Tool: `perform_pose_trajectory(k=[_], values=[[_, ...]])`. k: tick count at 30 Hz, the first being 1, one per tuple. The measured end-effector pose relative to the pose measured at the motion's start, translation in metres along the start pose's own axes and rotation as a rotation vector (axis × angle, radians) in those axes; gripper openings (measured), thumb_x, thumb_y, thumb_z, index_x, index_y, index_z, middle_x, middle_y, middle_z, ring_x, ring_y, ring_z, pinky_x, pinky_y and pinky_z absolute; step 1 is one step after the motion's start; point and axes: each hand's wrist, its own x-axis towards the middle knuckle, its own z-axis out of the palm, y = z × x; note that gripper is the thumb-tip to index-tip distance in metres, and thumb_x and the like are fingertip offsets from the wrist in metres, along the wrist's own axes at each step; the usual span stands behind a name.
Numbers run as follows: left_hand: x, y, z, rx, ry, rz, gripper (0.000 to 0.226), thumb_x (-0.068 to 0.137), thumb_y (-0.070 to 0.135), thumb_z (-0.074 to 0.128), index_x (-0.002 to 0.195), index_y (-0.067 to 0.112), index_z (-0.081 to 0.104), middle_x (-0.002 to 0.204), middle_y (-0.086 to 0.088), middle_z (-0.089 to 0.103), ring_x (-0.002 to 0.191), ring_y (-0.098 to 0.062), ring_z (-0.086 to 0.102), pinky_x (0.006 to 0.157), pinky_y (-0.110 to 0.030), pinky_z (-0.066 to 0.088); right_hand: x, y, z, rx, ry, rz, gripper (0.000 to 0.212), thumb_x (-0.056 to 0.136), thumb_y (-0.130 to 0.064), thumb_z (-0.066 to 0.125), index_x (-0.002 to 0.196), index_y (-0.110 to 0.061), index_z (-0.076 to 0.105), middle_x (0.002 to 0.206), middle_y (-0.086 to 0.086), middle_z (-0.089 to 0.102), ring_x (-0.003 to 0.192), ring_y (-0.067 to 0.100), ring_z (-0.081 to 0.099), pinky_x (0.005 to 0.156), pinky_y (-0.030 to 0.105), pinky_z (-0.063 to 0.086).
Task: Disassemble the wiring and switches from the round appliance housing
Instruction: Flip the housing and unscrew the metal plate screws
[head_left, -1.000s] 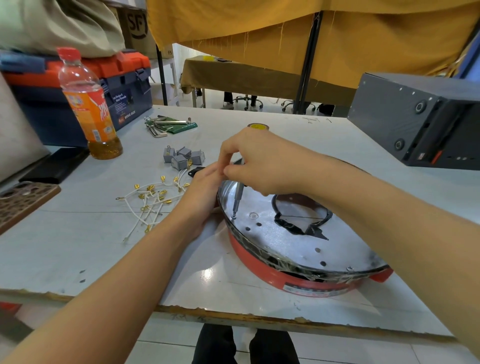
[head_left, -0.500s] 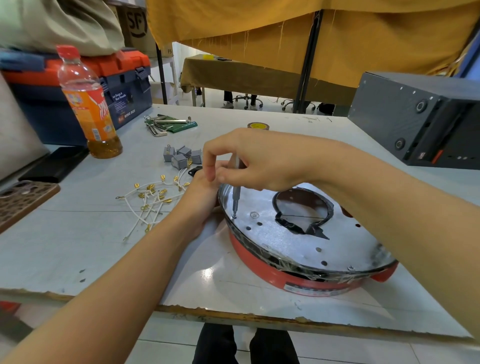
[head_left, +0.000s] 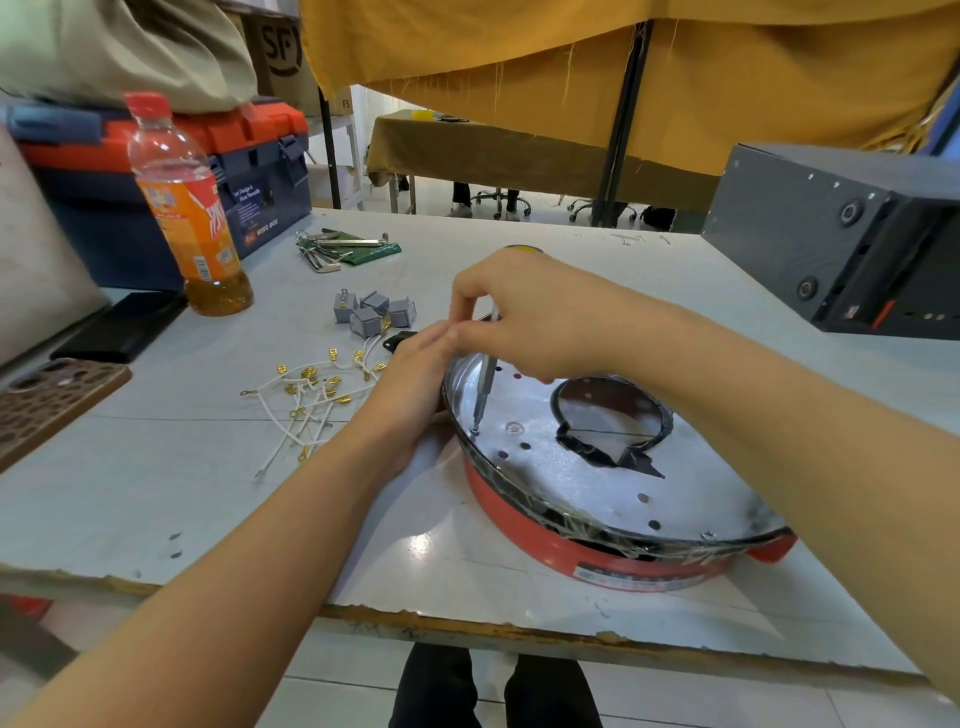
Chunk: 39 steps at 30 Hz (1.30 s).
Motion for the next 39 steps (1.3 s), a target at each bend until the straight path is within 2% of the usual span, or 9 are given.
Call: perform_pose_trajectory(k=[5, 8, 12, 18, 22, 25, 29, 33, 39], values=[[-0.002, 0.003, 0.002, 0.053, 0.008, -0.004, 0.027, 0.086, 0.008, 0.047, 0.068, 0.014, 0.066, 0.081, -0.021, 0.052, 0.065, -0.025, 0.042, 0.051, -0.027, 0.035, -0.002, 0.003, 0.001, 0.09, -0.076, -0.016, 0.01, 0.093, -0.012, 0.05, 0.096, -0.019, 0.056, 0.034, -0.006, 0.053, 0.039, 0.002, 0.052, 0.051, 0.013, 0.039], [-0.003, 0.003, 0.002, 0.073, 0.002, 0.01, 0.021, 0.087, 0.011, 0.047, 0.073, 0.009, 0.063, 0.074, -0.022, 0.059, 0.065, -0.024, 0.055, 0.056, -0.028, 0.045, -0.003, 0.001, -0.003, 0.095, -0.121, -0.084, 0.011, 0.095, -0.013, 0.052, 0.105, -0.017, 0.055, 0.038, -0.01, 0.054, 0.038, 0.002, 0.049, 0.049, 0.012, 0.038], [-0.004, 0.003, 0.001, 0.103, -0.026, 0.033, 0.024, 0.088, 0.01, 0.046, 0.073, 0.008, 0.065, 0.072, -0.012, 0.067, 0.065, -0.016, 0.064, 0.056, -0.022, 0.051, -0.006, 0.002, -0.01, 0.078, -0.191, -0.165, 0.011, 0.097, -0.013, 0.052, 0.108, -0.011, 0.055, 0.056, -0.04, 0.053, 0.042, 0.001, 0.05, 0.051, 0.012, 0.039], [-0.004, 0.007, 0.002, 0.171, -0.021, 0.054, 0.023, 0.087, 0.006, 0.043, 0.083, -0.006, 0.062, 0.094, -0.024, 0.061, 0.075, -0.025, 0.056, 0.06, -0.026, 0.047, -0.005, 0.004, -0.016, 0.054, -0.262, -0.149, 0.009, 0.095, -0.016, 0.057, 0.104, -0.018, 0.057, 0.056, -0.006, 0.058, 0.053, 0.003, 0.052, 0.054, 0.011, 0.039], [-0.004, 0.005, 0.004, 0.103, -0.004, -0.013, 0.021, 0.086, 0.006, 0.042, 0.094, -0.008, 0.057, 0.092, -0.023, 0.056, 0.08, -0.027, 0.045, 0.058, -0.03, 0.037, -0.005, 0.003, -0.017, 0.003, -0.27, -0.142, 0.007, 0.093, -0.02, 0.06, 0.095, -0.025, 0.056, 0.058, -0.013, 0.059, 0.057, 0.001, 0.054, 0.053, 0.011, 0.038], [-0.002, 0.003, 0.002, 0.146, 0.017, -0.013, 0.021, 0.091, 0.007, 0.041, 0.092, -0.005, 0.058, 0.081, -0.017, 0.062, 0.067, -0.024, 0.053, 0.058, -0.025, 0.044, -0.004, 0.0, -0.015, -0.054, -0.243, -0.128, 0.006, 0.092, -0.025, 0.06, 0.091, -0.028, 0.055, 0.054, -0.028, 0.058, 0.061, 0.001, 0.059, 0.061, 0.016, 0.043], [-0.003, 0.001, 0.001, 0.108, 0.01, -0.015, 0.026, 0.083, 0.016, 0.047, 0.086, 0.0, 0.068, 0.078, -0.013, 0.069, 0.068, -0.016, 0.065, 0.056, -0.02, 0.049, -0.004, -0.003, -0.008, -0.04, -0.162, -0.089, 0.015, 0.095, -0.037, 0.054, 0.087, -0.024, 0.057, 0.038, -0.012, 0.055, 0.051, 0.007, 0.06, 0.065, 0.019, 0.045], [-0.004, 0.004, 0.002, 0.083, 0.005, -0.035, 0.022, 0.077, 0.029, 0.053, 0.072, 0.016, 0.07, 0.078, -0.022, 0.06, 0.076, -0.027, 0.052, 0.069, -0.038, 0.038, -0.003, -0.003, -0.004, -0.008, -0.132, -0.065, 0.008, 0.097, -0.025, 0.052, 0.091, -0.024, 0.057, 0.037, -0.016, 0.054, 0.046, 0.005, 0.059, 0.062, 0.021, 0.043], [-0.007, 0.008, 0.002, 0.174, -0.036, 0.019, 0.026, 0.075, 0.021, 0.049, 0.058, 0.018, 0.069, 0.066, -0.008, 0.065, 0.063, -0.017, 0.057, 0.055, -0.023, 0.046, -0.001, -0.001, -0.008, 0.014, -0.192, -0.114, 0.009, 0.094, -0.02, 0.056, 0.102, -0.024, 0.057, 0.043, -0.012, 0.057, 0.062, 0.006, 0.062, 0.073, 0.026, 0.045]])
